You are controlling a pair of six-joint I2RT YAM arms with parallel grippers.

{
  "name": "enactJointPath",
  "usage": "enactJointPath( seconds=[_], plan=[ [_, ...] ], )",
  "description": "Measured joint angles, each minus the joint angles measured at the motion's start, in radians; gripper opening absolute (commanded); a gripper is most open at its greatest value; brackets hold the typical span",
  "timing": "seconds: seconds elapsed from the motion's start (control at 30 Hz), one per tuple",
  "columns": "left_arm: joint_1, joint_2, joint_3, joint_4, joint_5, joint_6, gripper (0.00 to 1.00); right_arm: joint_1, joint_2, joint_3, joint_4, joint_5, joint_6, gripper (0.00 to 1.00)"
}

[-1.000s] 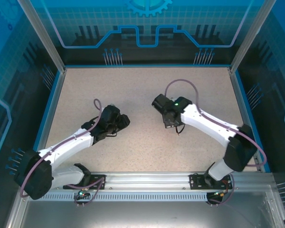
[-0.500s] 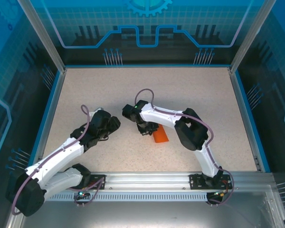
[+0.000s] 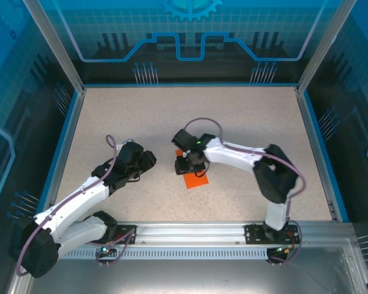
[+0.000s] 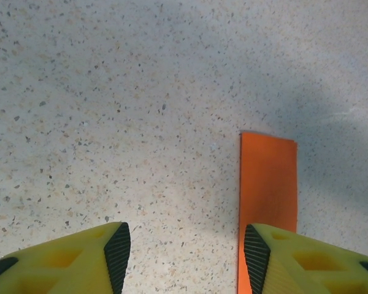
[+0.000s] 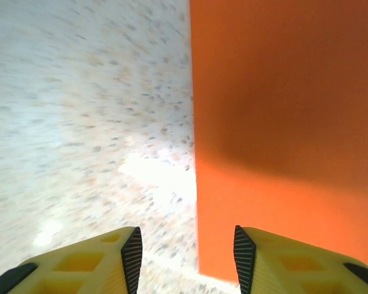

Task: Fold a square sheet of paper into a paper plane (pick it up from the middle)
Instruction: Turn over the paper at the center of the table.

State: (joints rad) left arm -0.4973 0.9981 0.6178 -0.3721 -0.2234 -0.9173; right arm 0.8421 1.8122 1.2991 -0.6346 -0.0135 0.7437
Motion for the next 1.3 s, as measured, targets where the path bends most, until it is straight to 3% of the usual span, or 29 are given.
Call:
enactJointPath(
  seconds=[0.17, 0.33, 0.77, 1.3],
  plan=[
    [0.003, 0.061, 0.0, 0.013, 0.05, 0.008, 0.56, -0.137, -0.183, -0.222, 0.252, -0.127, 0.011, 0.41],
    [0.004, 0.111, 0.002, 0.034, 0.114, 0.016, 0.58, -0.197, -0.166, -0.303, 0.293, -0.169, 0.047, 0.4],
    [0.004, 0.151, 0.014, 0.047, 0.211, 0.037, 0.59, -0.172, -0.069, -0.004, 0.154, -0.133, 0.121, 0.41],
    [0.004, 0.2, 0.06, 0.055, 0.248, 0.039, 0.59, -0.182, -0.026, 0.09, 0.058, -0.187, 0.075, 0.43]
  ],
)
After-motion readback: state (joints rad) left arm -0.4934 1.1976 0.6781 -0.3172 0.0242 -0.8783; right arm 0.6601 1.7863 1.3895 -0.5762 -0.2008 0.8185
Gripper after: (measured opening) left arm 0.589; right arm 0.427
